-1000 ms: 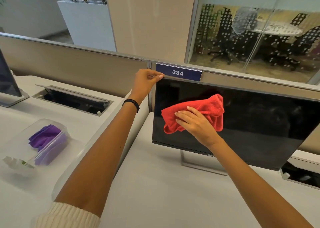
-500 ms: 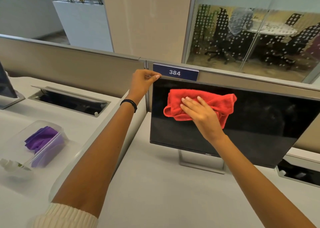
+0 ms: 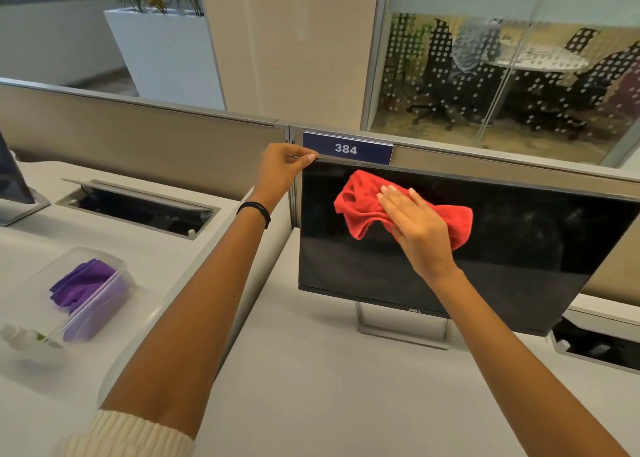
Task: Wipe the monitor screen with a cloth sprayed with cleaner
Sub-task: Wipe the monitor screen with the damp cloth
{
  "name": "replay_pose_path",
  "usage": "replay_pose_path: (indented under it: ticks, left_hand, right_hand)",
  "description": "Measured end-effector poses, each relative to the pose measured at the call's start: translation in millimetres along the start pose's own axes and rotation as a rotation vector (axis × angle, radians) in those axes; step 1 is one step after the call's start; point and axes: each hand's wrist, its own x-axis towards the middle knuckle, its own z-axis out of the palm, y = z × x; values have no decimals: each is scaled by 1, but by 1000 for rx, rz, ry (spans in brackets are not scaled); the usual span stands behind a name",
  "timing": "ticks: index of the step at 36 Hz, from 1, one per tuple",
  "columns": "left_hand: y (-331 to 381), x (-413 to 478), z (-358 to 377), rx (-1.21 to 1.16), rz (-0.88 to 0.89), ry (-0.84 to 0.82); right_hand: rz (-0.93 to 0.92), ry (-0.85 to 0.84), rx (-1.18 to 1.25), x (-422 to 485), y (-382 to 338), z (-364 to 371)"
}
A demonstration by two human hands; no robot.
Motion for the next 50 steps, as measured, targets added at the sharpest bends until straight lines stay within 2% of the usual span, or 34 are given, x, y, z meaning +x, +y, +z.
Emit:
replay_pose_path:
  ticks: [3,8,12,15,20,28,32,42,45,50]
  left_hand:
    - [-1,1,1,23,20,7]
    - [-5,1,1,71,57,7]
    - [-4,-2,5,95,80,35]
    - [-2,-4,12,198,123,81]
    - [9,-8,31,266,215,46]
    - [24,-9,46,134,205,-23]
    - [22,-8,47,118,196,-22]
    - [21,-5,46,101,172,-51]
    - [22,-4,45,96,153,-79]
    - [22,-3,44,76,118,-99]
  right_hand:
    - [-59,-19,-50,-3,0,3]
    - [-263,-229,-131,-25,-12,18]
    - [-367,-347,-163,-38,-22,25]
    - [-423,-390,-184,-41,-24,26]
    - [-335,-178,-133,-24,-10,13]
    - [-31,112,-150,1,30,-17]
    - [-46,97,-137,-13,23,-7]
    - [-200,-227,-64,-51,3,6]
    - [-196,-146,-85,-43,12,-3]
    - [35,88,-156,-30,42,-24]
